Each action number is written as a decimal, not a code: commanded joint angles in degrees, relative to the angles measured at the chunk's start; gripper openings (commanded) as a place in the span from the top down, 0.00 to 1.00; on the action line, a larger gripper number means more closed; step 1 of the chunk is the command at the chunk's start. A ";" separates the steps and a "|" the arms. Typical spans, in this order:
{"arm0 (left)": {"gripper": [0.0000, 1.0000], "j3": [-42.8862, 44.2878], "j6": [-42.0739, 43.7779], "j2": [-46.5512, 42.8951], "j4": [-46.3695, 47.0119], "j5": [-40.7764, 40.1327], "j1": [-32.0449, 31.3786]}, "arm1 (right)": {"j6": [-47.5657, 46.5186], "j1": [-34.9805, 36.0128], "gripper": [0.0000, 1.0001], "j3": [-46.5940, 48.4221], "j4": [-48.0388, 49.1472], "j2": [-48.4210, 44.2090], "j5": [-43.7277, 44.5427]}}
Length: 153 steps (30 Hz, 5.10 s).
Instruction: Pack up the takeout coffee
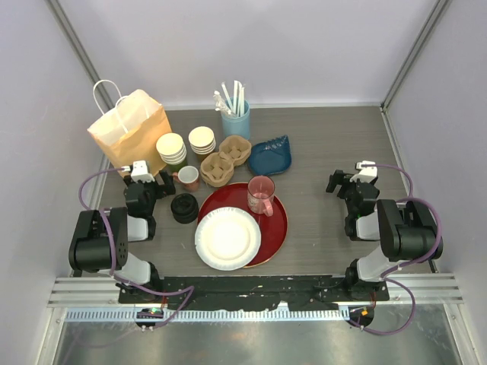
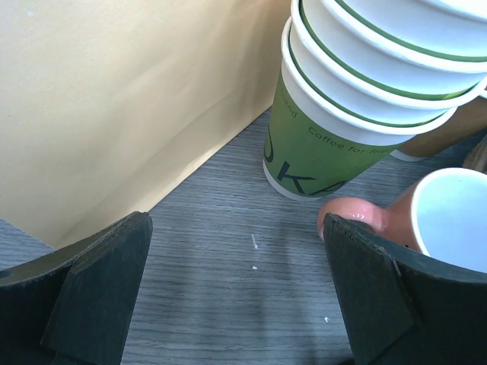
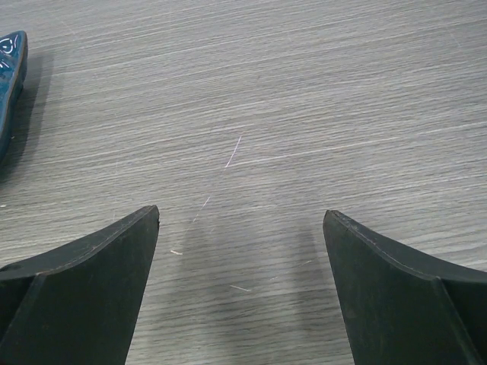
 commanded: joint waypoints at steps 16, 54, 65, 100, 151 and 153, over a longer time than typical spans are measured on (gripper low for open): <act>0.00 2.65 9.47 -17.31 -14.91 16.07 -0.01 | 11.45 0.28 0.13 12.35 -29.69 -27.46 -8.21; 0.55 74.90 28.13 5.25 -101.17 3.09 -14.33 | 4.52 16.27 0.18 25.81 -49.92 -27.38 -14.55; 0.59 76.93 27.78 10.88 -101.95 4.84 -14.60 | 3.90 16.27 0.18 26.25 -50.18 -25.62 -13.58; 1.00 83.16 29.53 10.53 -107.05 2.30 -14.60 | 3.99 17.50 0.18 27.12 -50.89 -24.92 -14.55; 1.00 87.56 50.63 -6.25 -132.80 0.63 -53.97 | 13.57 41.50 0.27 71.95 -83.58 -1.37 -30.98; 1.00 87.56 50.45 -6.26 -132.71 0.10 -53.97 | 13.48 42.11 0.31 71.77 -83.93 -0.57 -31.68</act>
